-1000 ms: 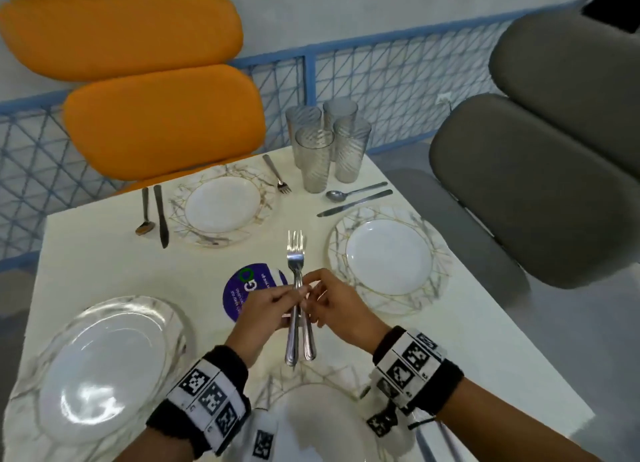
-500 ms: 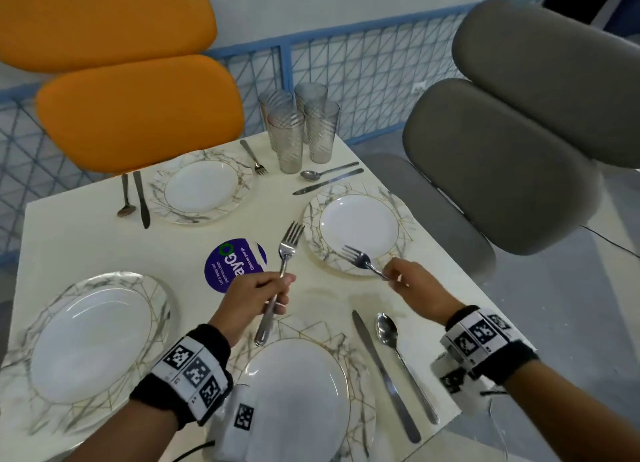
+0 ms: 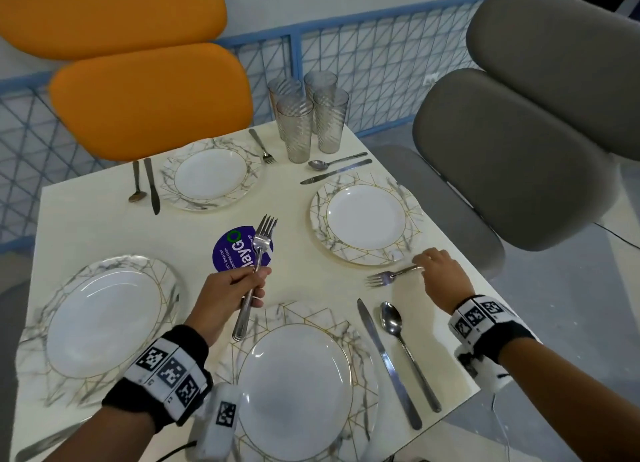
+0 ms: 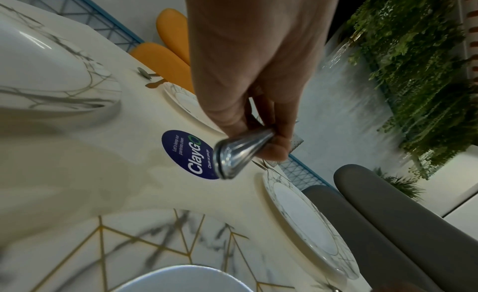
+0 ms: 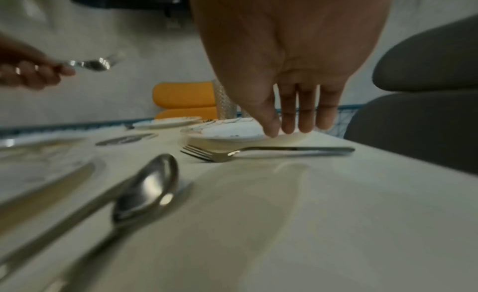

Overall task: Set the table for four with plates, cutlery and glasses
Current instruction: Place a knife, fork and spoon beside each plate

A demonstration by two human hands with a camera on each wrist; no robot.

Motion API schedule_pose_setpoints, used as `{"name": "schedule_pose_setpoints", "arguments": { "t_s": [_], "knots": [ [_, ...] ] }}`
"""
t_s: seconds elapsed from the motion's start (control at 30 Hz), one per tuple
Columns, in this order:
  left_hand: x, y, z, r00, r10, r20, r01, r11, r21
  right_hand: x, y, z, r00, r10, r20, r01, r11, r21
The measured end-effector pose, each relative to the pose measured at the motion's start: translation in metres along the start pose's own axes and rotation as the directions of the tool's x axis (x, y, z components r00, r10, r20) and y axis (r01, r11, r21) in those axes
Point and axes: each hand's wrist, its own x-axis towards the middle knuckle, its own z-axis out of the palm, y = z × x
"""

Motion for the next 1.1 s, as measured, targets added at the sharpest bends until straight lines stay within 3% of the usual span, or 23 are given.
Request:
{"name": "schedule_pose_setpoints", "arguments": {
  "t_s": [0.1,0.2,0.5,0.67,1.1],
  "knots": [
    [0.001,-0.002,-0.003,1.000,-0.006,-0.026,0.005,1.000,-0.009,-0.014,-0.004,0.012,0.994,0.108,0.005,-0.108,0.989,0.099],
    [0.001,-0.003,-0.003,1.000,-0.009,-0.025,0.009,1.000,-0.014,-0.021,-0.010,0.023,0.994,0.105,-0.030,-0.100,0.985,0.142],
    [0.003,0.001,-0.001,1.000,-0.009,-0.006,0.009,1.000,-0.013,-0.012,0.001,0.028,0.990,0.121,-0.076,-0.111,0.986,0.128],
    [0.004,0.000,-0.002,1.000,-0.015,0.004,0.015,1.000,-0.017,-0.010,0.002,0.031,0.990,0.143,0.022,-0.143,0.989,0.021],
    [0.007,0.001,-0.004,0.999,-0.027,-0.019,0.027,1.000,-0.010,-0.008,-0.001,0.028,0.985,0.172,0.010,-0.172,0.984,0.053]
  ]
}}
